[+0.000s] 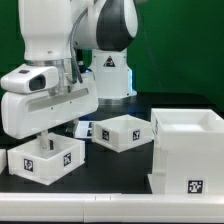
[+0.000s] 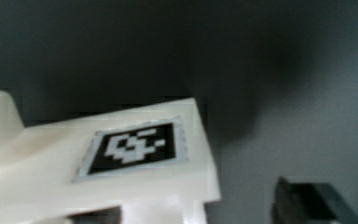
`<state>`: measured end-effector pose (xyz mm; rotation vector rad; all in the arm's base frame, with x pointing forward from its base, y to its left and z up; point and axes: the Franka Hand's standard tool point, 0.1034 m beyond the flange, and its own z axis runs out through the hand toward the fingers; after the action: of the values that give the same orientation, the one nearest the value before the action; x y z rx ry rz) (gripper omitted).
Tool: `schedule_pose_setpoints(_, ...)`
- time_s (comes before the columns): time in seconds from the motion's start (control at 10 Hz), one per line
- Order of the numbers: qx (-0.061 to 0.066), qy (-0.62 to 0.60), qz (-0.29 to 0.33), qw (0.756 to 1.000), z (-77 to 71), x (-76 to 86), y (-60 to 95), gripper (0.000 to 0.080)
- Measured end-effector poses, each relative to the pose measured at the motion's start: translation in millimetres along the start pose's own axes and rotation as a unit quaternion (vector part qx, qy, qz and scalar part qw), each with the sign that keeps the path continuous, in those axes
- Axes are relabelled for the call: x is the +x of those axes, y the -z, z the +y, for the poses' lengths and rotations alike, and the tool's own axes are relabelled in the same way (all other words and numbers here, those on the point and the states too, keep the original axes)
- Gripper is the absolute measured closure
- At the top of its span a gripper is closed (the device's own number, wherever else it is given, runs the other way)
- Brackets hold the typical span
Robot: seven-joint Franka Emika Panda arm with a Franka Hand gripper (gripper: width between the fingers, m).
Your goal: Assemble drawer
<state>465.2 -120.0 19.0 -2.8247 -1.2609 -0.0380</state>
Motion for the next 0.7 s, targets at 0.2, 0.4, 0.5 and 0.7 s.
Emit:
schedule_pose_setpoints(0.2,0.0,0.0,0.0,1.0,0.0,0.0,-0.1,0.0729)
schedule_pose_setpoints(0.4,0.0,0.0,0.0,1.0,0.1,0.0,0.1,0.0762)
schedule_pose_setpoints(0.5,0.0,0.0,0.0,1.0,0.1,0.0,0.1,0.0762)
schedule_pose_setpoints(0.7,-0.005,0.041,0.002,0.999,2.8,7.4,6.7,0.0762)
